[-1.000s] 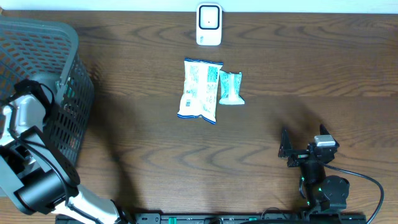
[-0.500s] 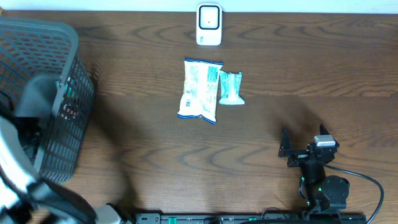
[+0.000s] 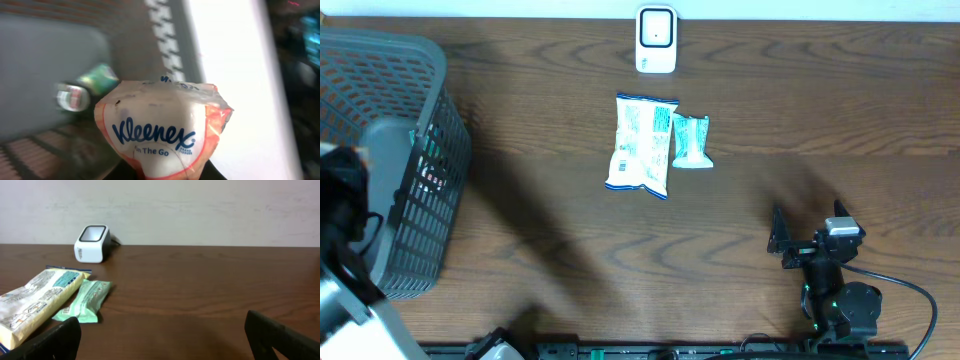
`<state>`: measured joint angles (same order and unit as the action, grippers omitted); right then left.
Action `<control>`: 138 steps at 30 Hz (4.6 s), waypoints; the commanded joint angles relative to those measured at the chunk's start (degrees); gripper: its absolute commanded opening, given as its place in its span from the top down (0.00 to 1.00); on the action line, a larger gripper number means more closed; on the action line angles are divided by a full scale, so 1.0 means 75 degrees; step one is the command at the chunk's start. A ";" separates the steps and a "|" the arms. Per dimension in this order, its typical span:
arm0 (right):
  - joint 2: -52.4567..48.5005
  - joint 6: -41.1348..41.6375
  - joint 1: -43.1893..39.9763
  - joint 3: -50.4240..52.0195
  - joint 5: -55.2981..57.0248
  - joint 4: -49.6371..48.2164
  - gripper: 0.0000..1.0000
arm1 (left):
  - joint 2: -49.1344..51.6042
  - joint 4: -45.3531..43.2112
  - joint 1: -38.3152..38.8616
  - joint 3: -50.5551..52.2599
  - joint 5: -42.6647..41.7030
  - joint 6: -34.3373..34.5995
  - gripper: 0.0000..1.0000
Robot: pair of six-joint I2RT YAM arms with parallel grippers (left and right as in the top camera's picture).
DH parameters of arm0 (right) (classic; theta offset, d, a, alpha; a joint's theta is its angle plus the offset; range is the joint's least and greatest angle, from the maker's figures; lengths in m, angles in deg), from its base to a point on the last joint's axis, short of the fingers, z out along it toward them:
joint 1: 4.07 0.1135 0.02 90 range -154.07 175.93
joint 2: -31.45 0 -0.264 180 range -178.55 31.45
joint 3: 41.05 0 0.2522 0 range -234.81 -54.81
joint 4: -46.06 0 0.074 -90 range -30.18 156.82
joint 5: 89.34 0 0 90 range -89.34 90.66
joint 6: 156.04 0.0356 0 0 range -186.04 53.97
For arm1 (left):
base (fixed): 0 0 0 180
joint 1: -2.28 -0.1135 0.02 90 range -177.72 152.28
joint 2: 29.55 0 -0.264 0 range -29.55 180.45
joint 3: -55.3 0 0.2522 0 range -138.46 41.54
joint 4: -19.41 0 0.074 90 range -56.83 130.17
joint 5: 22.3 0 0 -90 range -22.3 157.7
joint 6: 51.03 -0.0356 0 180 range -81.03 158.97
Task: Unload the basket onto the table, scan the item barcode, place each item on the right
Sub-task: 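Lift the Kleenex pack out and carry it toward the scanner, then set the orange Kleenex pack down right of the tissue pack, then return the left gripper into the grey basket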
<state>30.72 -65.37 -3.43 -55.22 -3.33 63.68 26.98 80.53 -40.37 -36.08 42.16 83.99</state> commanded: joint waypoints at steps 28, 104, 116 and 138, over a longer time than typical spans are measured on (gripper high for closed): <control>0.0041 0.0076 -0.0038 0.0009 0.0058 0.0032 0.01 | 0.4121 -0.4144 0.8437 -0.0152 -0.0012 -0.0219 0.87; 0.0041 0.0076 -0.0038 0.0009 0.0058 0.0032 0.01 | 0.1145 -0.0860 0.0414 -0.1253 0.0154 -0.0921 0.23; 0.0041 0.0076 -0.0038 0.0009 0.0058 0.0032 0.01 | 0.5712 0.2748 0.0676 -0.5266 0.2235 -0.3002 0.12; 0.0041 0.0073 -0.0038 0.0009 0.0058 0.0032 0.01 | 0.8743 0.2795 0.1122 -0.4908 0.2299 -0.5345 0.09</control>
<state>30.72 -65.39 -3.43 -55.22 -3.35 63.68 90.34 101.27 -32.04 -73.90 58.89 47.20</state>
